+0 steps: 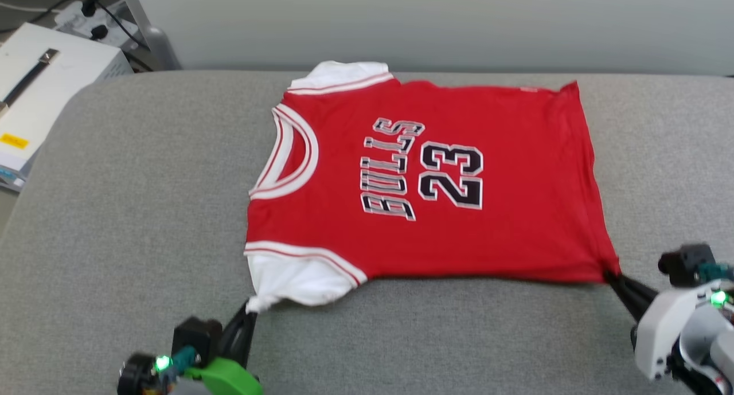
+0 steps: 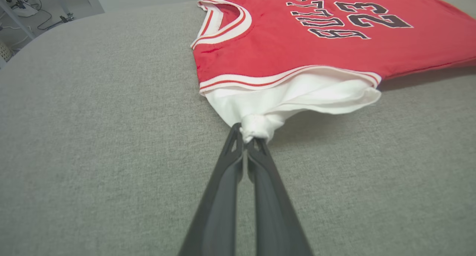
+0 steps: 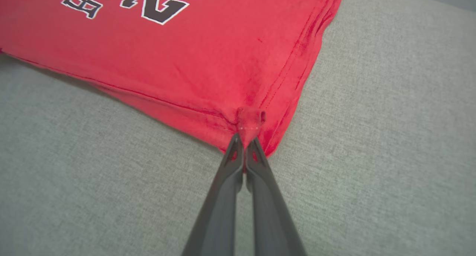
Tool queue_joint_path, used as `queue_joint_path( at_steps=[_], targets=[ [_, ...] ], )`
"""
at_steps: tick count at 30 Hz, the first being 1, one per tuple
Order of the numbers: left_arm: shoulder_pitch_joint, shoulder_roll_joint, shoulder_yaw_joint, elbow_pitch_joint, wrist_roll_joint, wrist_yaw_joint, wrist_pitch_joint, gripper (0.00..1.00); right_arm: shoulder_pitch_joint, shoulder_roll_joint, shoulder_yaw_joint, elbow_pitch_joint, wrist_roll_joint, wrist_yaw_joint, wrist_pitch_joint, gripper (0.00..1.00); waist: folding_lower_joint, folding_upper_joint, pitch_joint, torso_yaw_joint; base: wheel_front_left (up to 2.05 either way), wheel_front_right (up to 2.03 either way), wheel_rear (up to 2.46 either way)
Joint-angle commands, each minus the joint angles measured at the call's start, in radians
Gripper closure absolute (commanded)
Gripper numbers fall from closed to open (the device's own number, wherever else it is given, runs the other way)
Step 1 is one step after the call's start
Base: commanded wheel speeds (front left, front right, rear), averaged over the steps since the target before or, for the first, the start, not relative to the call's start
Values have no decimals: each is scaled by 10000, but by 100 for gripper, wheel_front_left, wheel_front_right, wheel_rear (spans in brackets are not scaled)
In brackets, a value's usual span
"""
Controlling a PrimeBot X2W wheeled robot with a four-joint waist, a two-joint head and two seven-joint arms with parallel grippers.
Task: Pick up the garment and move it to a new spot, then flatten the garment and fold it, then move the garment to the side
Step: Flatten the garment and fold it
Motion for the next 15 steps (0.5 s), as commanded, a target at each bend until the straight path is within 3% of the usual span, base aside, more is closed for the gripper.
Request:
queue_joint_path(
  at_steps=[1, 9, 15],
  targets=[
    [431, -106, 47, -62, -225, 174, -49, 100, 488, -69, -165, -114, 6, -7, 25, 100, 1, 0, -463, 48, 0, 0, 0],
    [2532, -251, 55, -425, -824, 600, -53, 100, 2779, -209, -1270, -843, -212, -7, 500, 100, 1, 0, -1079, -9, 0, 0, 0],
    [3219, -196, -8, -869, -909, 807, -48, 100, 4199, -91, -2258, -1714, -372, -7, 1081, 100, 1, 0, -1140, 26, 0, 0, 0]
  ],
)
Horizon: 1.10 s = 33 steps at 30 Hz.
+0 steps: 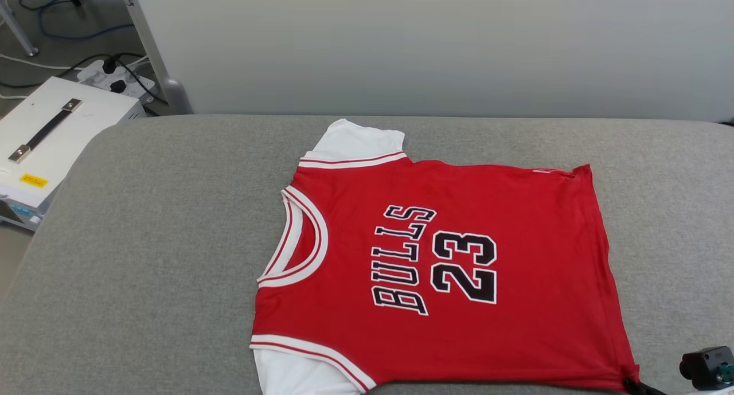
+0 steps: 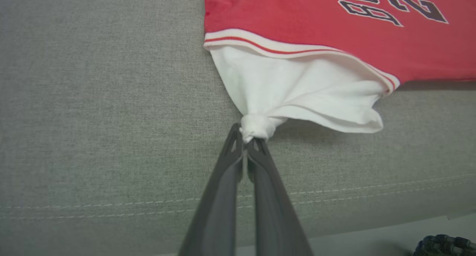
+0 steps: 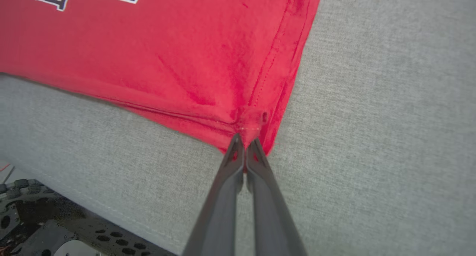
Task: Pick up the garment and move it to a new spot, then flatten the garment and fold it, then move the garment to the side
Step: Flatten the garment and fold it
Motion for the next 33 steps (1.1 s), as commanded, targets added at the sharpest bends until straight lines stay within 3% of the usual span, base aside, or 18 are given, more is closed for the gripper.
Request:
queue_joint_path(
  at_steps=[1, 5, 14, 15, 27, 33],
  targets=[
    [-8, 91, 41, -90, -59, 98, -37, 100, 202, 69, -321, -187, -102, -9, 96, 100, 2, -1, 45, 12, 0, 0, 0],
    [-1146, 279, -105, -395, 502, -48, 98, 100, 339, 562, -1463, -969, -548, -9, 523, 100, 2, -1, 375, 15, 0, 0, 0],
    [-3846, 443, -109, -228, 1165, -628, 537, 100, -425, 1147, -2707, -1917, -989, -9, 1070, 100, 2, -1, 1405, -222, 0, 0, 0],
    [-4698, 448, 12, 60, 1224, -808, 593, 100, -813, 1276, -2973, -2089, -1092, -9, 1208, 100, 2, -1, 1863, -355, 0, 0, 0],
    [-7151, -25, 56, 2248, 1374, -1608, 347, 100, -2444, 1516, -3347, -1511, -1236, -9, 1442, 100, 2, -1, 3542, -514, 0, 0, 0],
    [-7623, -379, -95, 3781, 1391, -1983, 173, 100, -2863, 1594, -2963, -937, -1341, -9, 1441, 100, 2, -1, 3879, -479, 0, 0, 0]
  ],
)
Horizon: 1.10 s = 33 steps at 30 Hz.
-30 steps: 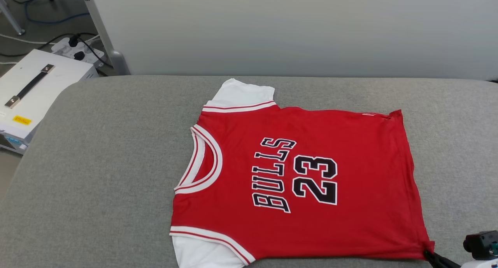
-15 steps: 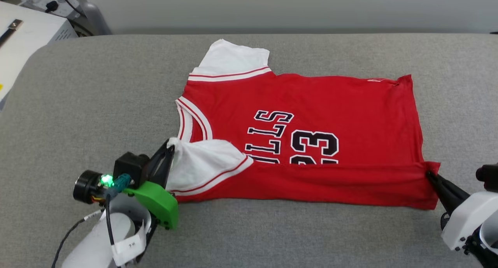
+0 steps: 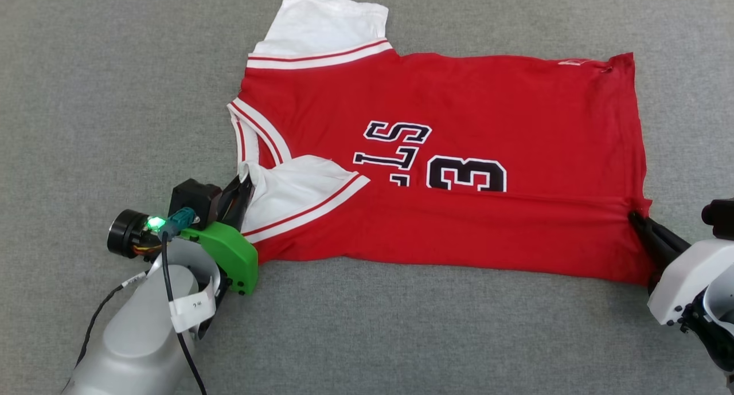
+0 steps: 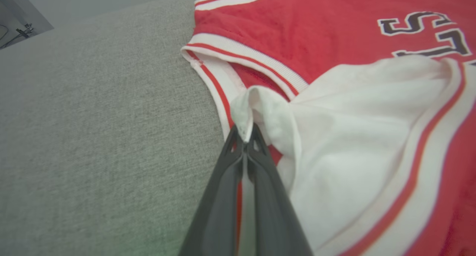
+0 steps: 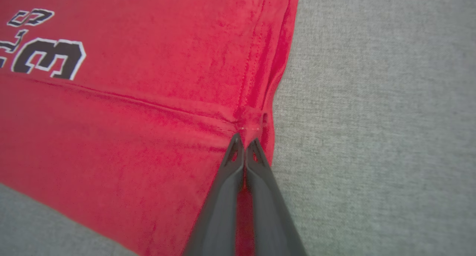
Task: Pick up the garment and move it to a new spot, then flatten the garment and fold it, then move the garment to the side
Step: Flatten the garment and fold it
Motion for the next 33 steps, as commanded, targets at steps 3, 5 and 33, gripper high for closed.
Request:
queue_joint_path(
  at_steps=[3, 5, 33],
  targets=[
    [-252, -197, -64, 715, 43, -204, -139, 100, -267, 52, 271, 302, -24, -7, 29, 100, -1, 0, 180, 29, 0, 0, 0],
    [-284, -335, -109, 1048, 70, -298, -193, 100, -309, 49, 371, 439, 17, -7, -30, 100, -1, 0, 90, 75, 0, 0, 0],
    [-1970, 1398, -1456, -1767, -2766, -1037, 6242, 0, 472, 10, 75, -312, -32, -7, -23, 0, -1, 0, -1673, 608, 0, 0, 0]
  ],
)
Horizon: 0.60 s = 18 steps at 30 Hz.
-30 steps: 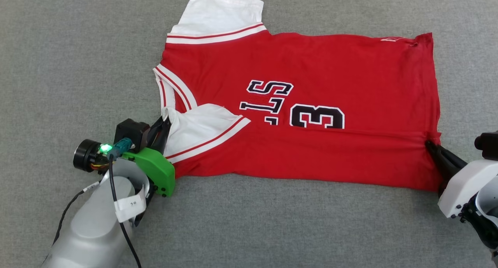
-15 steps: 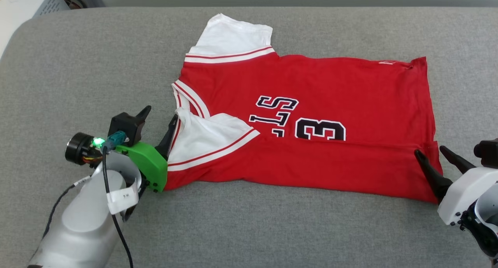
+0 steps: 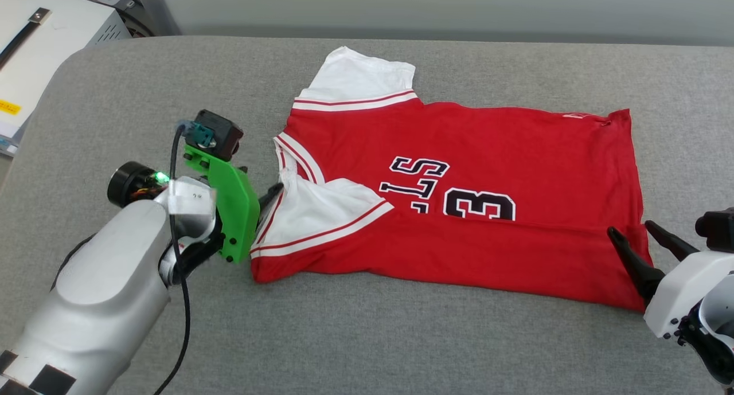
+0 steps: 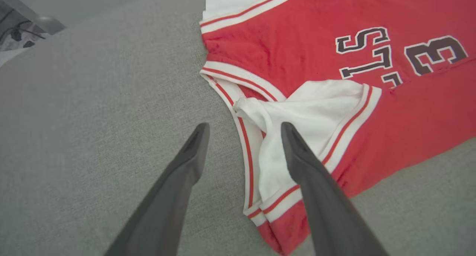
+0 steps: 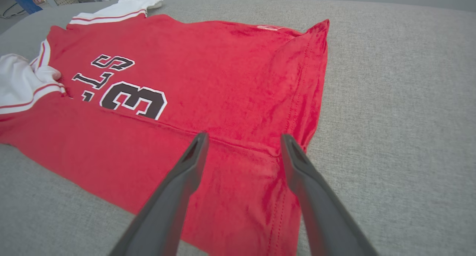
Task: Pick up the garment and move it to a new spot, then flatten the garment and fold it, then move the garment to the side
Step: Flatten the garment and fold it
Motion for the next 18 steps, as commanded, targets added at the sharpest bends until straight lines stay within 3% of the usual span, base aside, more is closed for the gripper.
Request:
queue_joint_path(
  at_steps=[1, 4, 7, 18],
  targets=[
    [-243, 200, -192, -174, -372, -25, 591, 0, 112, 23, -9, -36, -46, -7, 77, 0, 0, 0, 18, -30, 0, 0, 0],
    [-204, 376, -529, -458, -1376, -26, 2057, 0, 94, 38, 38, -39, -5, -7, 207, 0, 0, 0, 46, -92, 0, 0, 0],
    [-222, 654, -940, -582, -1585, -27, 2838, 0, 64, 32, 111, -56, 56, -7, 345, 0, 0, 0, 112, -175, 0, 0, 0],
    [404, 560, -1353, 618, -1869, 3, 2946, 0, -411, 73, 474, -61, 153, -7, 528, 0, 0, 0, 712, -630, 0, 0, 0]
  ],
)
